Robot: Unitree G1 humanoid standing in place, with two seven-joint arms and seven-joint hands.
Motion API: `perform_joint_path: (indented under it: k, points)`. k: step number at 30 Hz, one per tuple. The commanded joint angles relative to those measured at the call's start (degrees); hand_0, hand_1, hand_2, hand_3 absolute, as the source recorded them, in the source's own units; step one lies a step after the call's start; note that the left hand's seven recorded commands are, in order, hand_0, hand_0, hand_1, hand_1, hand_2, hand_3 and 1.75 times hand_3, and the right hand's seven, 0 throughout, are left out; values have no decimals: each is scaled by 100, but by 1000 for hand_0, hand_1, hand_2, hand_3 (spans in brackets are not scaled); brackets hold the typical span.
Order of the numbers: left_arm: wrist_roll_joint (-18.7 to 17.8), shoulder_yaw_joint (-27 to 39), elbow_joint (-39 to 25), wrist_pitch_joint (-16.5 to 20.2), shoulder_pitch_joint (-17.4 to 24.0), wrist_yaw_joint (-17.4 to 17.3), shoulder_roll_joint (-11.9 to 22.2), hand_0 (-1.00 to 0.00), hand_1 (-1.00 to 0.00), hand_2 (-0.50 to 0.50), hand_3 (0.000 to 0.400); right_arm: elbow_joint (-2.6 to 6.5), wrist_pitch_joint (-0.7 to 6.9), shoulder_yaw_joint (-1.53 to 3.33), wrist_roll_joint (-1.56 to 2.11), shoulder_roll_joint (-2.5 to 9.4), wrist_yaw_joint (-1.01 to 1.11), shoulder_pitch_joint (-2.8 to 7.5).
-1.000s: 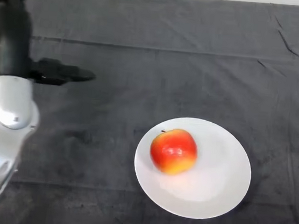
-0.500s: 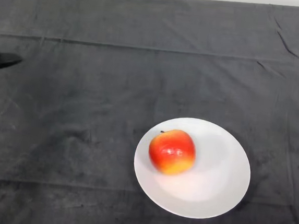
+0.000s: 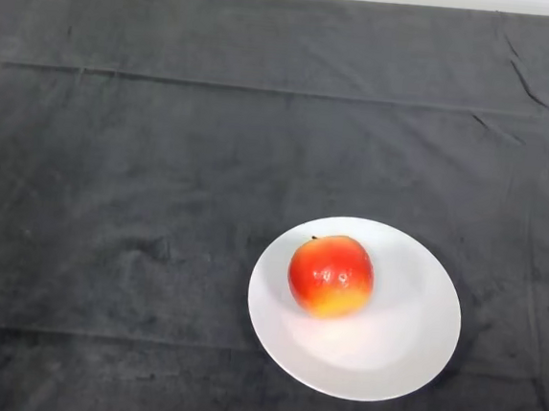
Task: Move the apple to the plate
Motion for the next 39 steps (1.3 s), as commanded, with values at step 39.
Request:
perform_joint_path:
  k: [39]
  points:
    - [294,975,87,-462,217,345,-46,0,0,0,0,17,21,-88,3,-122,-14,-108]
